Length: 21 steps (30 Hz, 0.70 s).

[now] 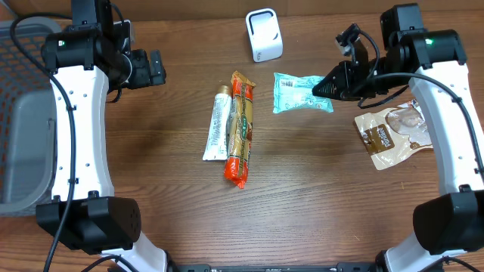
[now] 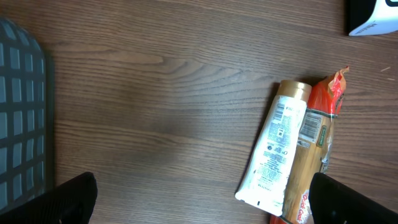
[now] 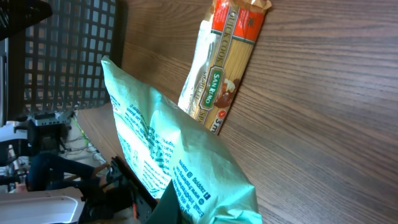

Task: Scan the item barcode
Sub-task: 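Lift the green wipes and carry them toward the scanner, then hold the wipes barcode in front of the white scanner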

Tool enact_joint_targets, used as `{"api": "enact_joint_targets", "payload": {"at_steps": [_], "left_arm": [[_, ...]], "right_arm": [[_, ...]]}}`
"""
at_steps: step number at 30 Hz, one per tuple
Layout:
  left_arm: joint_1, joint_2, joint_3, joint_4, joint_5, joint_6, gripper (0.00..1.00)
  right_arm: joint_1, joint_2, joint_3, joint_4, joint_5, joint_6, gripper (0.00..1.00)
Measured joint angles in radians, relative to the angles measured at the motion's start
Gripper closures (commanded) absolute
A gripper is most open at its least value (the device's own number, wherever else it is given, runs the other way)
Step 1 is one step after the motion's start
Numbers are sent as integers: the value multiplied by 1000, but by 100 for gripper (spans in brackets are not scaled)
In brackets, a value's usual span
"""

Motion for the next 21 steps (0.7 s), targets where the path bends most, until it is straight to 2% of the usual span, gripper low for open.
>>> {"api": "enact_joint_targets", "payload": {"at_steps": [8,13,17,21], "left_arm": [[0,0,0,0,0,0,1],[0,0,0,0,0,0,0],[0,0,0,0,0,0,0],[0,0,0,0,0,0,0]], "right_arm": [[0,-10,0,6,24,3,96],[5,-11,31,55,119,87,96],[48,-11,158,153,337,171,96],[144,-23,206,290,602,190,96]]}}
